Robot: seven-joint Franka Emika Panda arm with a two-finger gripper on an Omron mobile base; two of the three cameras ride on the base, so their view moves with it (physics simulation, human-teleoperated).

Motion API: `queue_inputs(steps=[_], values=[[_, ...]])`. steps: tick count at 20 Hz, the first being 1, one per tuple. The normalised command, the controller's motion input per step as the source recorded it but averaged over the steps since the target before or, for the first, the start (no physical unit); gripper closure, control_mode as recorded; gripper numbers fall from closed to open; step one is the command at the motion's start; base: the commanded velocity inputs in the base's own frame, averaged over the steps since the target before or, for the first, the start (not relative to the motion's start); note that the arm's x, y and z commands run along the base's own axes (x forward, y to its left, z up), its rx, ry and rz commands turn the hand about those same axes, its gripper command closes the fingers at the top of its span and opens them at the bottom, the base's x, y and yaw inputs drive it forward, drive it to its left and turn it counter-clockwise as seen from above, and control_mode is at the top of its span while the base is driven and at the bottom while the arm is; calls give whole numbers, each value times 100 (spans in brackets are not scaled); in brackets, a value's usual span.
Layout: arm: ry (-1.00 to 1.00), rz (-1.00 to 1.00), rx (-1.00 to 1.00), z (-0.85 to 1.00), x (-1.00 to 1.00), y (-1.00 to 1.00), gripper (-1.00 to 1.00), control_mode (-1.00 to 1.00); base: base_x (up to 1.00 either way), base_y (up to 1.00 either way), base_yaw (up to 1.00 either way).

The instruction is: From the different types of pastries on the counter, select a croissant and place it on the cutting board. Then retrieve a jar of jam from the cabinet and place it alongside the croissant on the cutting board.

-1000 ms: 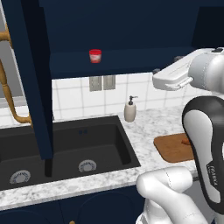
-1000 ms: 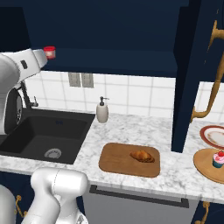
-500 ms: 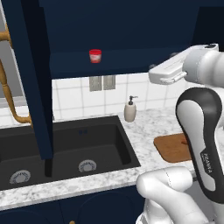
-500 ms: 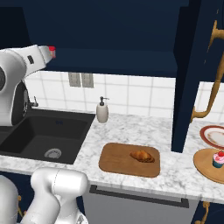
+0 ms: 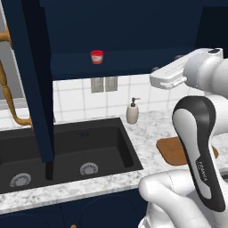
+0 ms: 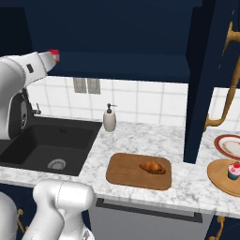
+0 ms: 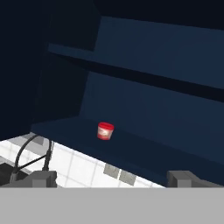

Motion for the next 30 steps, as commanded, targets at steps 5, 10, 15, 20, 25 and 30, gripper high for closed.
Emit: queue_inputs(steps=[5,10,15,20,25,30], values=[[-1,-1,2,-2,0,0,-100,-100,0,0,0],[3,0,1,0,19,0,-100,-100,0,0,0],[4,0,1,0,21,1,-100,-100,0,0,0],[0,0,0,-10,6,19,-100,-100,0,0,0],[0,0,0,-2,1,2,-100,-100,0,0,0],[0,0,0,-11,33,0,-100,-100,0,0,0]])
